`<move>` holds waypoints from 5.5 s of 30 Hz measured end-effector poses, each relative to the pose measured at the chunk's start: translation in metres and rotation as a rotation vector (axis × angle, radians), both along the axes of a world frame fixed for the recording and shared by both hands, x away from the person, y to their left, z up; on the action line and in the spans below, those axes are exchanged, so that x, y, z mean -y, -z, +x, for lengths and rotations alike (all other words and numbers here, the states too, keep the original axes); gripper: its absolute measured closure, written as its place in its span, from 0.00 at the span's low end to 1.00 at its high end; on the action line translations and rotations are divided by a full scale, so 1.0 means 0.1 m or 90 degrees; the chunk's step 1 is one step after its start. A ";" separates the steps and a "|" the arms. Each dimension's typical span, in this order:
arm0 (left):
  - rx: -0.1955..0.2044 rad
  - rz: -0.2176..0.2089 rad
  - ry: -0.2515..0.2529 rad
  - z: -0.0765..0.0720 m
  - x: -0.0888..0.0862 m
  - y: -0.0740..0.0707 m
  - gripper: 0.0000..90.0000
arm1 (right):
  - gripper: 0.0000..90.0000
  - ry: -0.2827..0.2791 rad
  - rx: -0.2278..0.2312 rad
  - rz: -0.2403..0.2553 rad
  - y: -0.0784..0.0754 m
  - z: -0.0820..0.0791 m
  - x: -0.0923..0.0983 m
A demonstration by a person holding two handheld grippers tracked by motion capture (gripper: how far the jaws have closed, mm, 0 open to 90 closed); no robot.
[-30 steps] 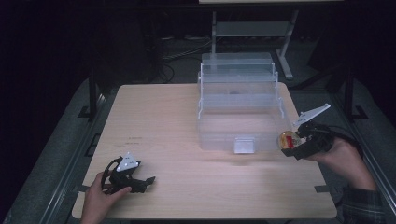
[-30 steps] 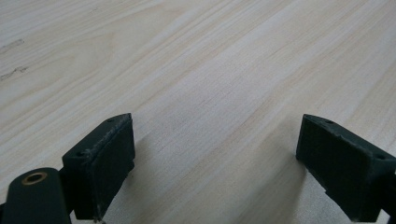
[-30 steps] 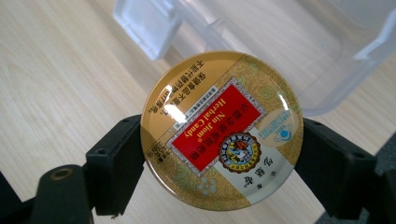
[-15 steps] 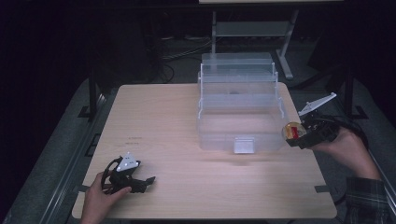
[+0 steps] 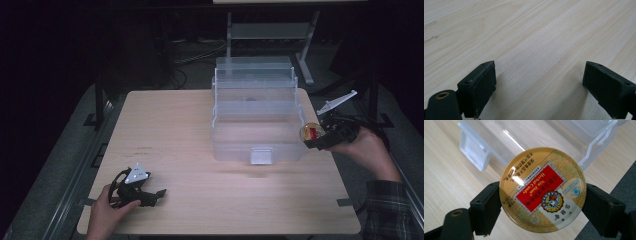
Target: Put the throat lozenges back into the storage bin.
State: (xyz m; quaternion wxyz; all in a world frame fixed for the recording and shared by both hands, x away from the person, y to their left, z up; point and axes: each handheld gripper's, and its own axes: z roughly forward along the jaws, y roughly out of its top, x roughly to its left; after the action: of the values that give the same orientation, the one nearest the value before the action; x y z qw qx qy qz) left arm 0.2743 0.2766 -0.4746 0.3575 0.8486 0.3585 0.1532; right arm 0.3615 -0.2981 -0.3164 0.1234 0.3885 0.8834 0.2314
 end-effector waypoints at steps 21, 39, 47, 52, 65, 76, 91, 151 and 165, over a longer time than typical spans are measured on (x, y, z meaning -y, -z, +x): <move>0.000 0.000 0.000 0.00 0.00 0.00 0.12 | 0.22 0.006 -0.007 -0.012 0.04 0.34 -0.20; 0.000 0.001 0.000 0.00 0.00 0.00 0.12 | 0.22 0.019 -0.038 -0.036 0.18 0.47 -0.27; 0.000 0.000 0.000 0.00 0.00 0.00 0.12 | 0.21 0.017 -0.043 -0.040 0.20 0.49 -0.28; 0.000 0.000 0.000 0.00 0.00 0.00 0.12 | 0.21 0.017 -0.049 -0.040 0.25 0.51 -0.28; 0.000 0.000 0.000 0.00 0.00 0.00 0.12 | 0.17 0.017 -0.044 -0.037 0.28 0.51 -0.27; 0.000 0.000 -0.001 0.00 0.00 0.00 0.12 | 0.15 0.026 -0.005 -0.008 0.18 0.29 -0.15; 0.000 0.000 -0.001 0.00 0.00 0.00 0.12 | 0.09 0.052 0.035 0.036 0.29 -0.18 0.11; 0.002 0.001 0.001 0.00 0.00 0.00 0.12 | 0.02 0.097 0.115 0.108 1.57 -0.90 0.04; 0.002 0.001 0.001 0.00 0.00 0.00 0.12 | 0.01 0.095 0.102 0.129 1.67 -0.87 0.06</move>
State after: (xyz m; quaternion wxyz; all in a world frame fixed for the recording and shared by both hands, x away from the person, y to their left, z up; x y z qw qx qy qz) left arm 0.2741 0.2768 -0.4748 0.3574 0.8489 0.3576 0.1545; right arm 0.2747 -0.3037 -0.4837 0.1705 0.4440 0.8114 0.3397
